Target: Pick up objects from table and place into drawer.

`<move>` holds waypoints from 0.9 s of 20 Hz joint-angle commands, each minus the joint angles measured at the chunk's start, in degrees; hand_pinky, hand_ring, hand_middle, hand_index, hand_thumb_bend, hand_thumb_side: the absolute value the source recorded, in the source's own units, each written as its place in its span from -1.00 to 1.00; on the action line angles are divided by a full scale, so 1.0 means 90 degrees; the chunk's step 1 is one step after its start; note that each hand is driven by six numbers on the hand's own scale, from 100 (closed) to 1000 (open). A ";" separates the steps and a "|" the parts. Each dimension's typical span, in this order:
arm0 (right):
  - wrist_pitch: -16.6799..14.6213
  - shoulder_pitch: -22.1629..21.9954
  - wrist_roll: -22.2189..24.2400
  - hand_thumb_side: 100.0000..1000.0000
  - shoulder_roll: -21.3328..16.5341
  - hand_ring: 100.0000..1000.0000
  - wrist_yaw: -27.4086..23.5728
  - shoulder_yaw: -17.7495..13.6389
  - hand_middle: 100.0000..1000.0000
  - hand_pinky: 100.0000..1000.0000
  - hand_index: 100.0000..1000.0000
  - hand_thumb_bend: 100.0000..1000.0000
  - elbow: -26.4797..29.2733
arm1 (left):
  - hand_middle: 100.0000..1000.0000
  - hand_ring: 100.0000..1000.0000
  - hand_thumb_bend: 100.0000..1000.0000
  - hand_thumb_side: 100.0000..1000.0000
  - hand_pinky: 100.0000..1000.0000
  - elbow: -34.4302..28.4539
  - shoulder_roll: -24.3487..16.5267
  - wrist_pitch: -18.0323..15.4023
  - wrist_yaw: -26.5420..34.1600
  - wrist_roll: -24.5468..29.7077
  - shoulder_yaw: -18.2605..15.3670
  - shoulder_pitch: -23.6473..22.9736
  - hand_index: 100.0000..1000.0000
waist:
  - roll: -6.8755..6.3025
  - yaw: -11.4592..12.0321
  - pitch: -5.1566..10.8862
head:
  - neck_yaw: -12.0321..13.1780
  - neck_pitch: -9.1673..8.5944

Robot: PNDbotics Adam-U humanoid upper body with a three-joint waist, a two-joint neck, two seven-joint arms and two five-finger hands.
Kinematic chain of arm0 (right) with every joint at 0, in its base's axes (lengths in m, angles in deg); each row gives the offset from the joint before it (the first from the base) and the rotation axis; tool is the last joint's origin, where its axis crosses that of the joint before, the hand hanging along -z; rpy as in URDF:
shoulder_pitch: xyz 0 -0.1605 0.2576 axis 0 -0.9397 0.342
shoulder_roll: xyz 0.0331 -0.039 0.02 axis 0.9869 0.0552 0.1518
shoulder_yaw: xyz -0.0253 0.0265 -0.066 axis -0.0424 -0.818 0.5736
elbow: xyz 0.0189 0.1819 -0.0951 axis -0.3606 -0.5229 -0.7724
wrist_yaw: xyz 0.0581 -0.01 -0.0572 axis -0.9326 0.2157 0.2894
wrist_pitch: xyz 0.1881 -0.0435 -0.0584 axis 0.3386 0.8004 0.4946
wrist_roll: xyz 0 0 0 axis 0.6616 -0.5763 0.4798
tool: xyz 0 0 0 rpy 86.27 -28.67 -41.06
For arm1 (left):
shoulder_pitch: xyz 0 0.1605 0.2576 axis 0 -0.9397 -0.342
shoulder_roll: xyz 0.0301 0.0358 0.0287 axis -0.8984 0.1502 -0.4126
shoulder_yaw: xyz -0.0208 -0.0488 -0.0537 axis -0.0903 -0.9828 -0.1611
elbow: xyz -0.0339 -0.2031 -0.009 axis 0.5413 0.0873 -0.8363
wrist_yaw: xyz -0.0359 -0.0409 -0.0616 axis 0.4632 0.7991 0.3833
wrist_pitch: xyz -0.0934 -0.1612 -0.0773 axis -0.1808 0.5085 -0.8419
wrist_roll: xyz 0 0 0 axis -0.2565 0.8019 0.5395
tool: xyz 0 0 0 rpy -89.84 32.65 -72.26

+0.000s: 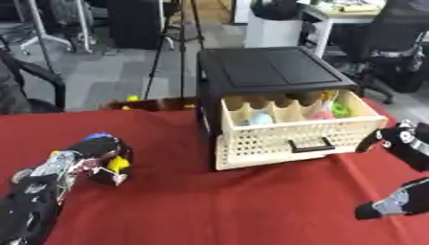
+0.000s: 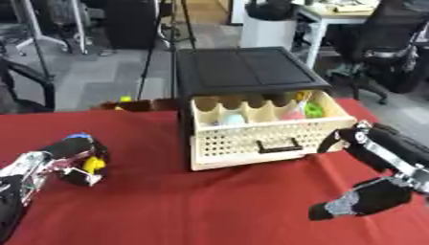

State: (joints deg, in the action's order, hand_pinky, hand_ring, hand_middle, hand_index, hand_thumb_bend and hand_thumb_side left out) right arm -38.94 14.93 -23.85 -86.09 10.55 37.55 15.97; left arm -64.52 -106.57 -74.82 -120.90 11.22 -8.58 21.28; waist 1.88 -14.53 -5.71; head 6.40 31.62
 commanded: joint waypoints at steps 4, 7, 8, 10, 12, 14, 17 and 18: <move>-0.0007 0.0098 -0.0039 0.01 -0.0055 -1.00 0.0047 -0.0088 -1.00 -0.92 0.30 1.00 0.0008 | -0.28 -0.86 -1.00 -0.67 -1.00 -0.0178 -0.0187 0.0062 0.0622 0.0169 -0.0018 0.0098 0.30 | 0.0026 0.0029 0.0100 | -0.0057 -0.0009; -0.0004 0.0086 -0.0061 0.02 -0.0050 -1.00 0.0047 -0.0105 -1.00 -0.92 0.30 1.00 -0.0002 | -0.33 -0.92 -1.00 -0.65 -1.00 -0.0387 -0.0288 0.0083 0.1098 0.0342 -0.0035 0.0116 0.27 | 0.0037 0.0055 0.0128 | -0.0077 -0.0013; -0.0004 0.0084 -0.0065 0.02 -0.0049 -1.00 0.0046 -0.0107 -1.00 -0.92 0.30 1.00 -0.0006 | -0.34 -0.93 -1.00 -0.65 -1.00 -0.0462 -0.0319 0.0102 0.1269 0.0400 -0.0041 0.0118 0.27 | 0.0042 0.0062 0.0136 | -0.0082 -0.0015; -0.0004 0.0079 -0.0070 0.03 -0.0047 -1.00 0.0046 -0.0112 -1.00 -0.92 0.30 1.00 -0.0013 | -0.36 -0.95 -1.00 -0.63 -1.00 -0.0614 -0.0378 0.0156 0.1612 0.0521 -0.0049 0.0122 0.26 | 0.0053 0.0073 0.0155 | -0.0087 -0.0021; -0.0004 0.0075 -0.0077 0.03 -0.0043 -1.00 0.0044 -0.0119 -1.00 -0.92 0.30 1.00 -0.0016 | -0.37 -0.95 -1.00 -0.62 -1.00 -0.0762 -0.0438 0.0216 0.1955 0.0662 -0.0051 0.0124 0.26 | 0.0064 0.0078 0.0171 | -0.0093 -0.0027; -0.0002 0.0068 -0.0083 0.03 -0.0037 -1.00 0.0040 -0.0126 -1.00 -0.92 0.30 1.00 -0.0018 | -0.39 -0.97 -1.00 -0.60 -1.00 -0.0920 -0.0489 0.0281 0.2299 0.0783 -0.0066 0.0134 0.25 | 0.0074 0.0080 0.0185 | -0.0104 -0.0039; 0.0002 0.0053 -0.0086 0.03 -0.0026 -1.00 0.0040 -0.0130 -1.00 -0.92 0.30 1.00 -0.0026 | -0.44 -1.00 -1.00 -0.53 -1.00 -0.1209 -0.0516 0.0325 0.2934 0.1016 -0.0056 0.0165 0.24 | 0.0083 0.0084 0.0210 | -0.0106 -0.0050; 0.0001 0.0050 -0.0086 0.03 -0.0022 -1.00 0.0039 -0.0129 -1.00 -0.92 0.30 1.00 -0.0028 | -0.44 -1.00 -1.00 -0.52 -1.00 -0.1331 -0.0521 0.0341 0.3169 0.1096 -0.0041 0.0188 0.23 | 0.0085 0.0085 0.0217 | -0.0106 -0.0056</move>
State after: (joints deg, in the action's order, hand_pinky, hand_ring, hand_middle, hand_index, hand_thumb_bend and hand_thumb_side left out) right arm -38.99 14.85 -24.33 -85.64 10.57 37.16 15.43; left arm -74.24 -109.22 -71.88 -94.87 20.22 -8.63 21.33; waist 2.61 -13.75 -4.59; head 5.53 31.60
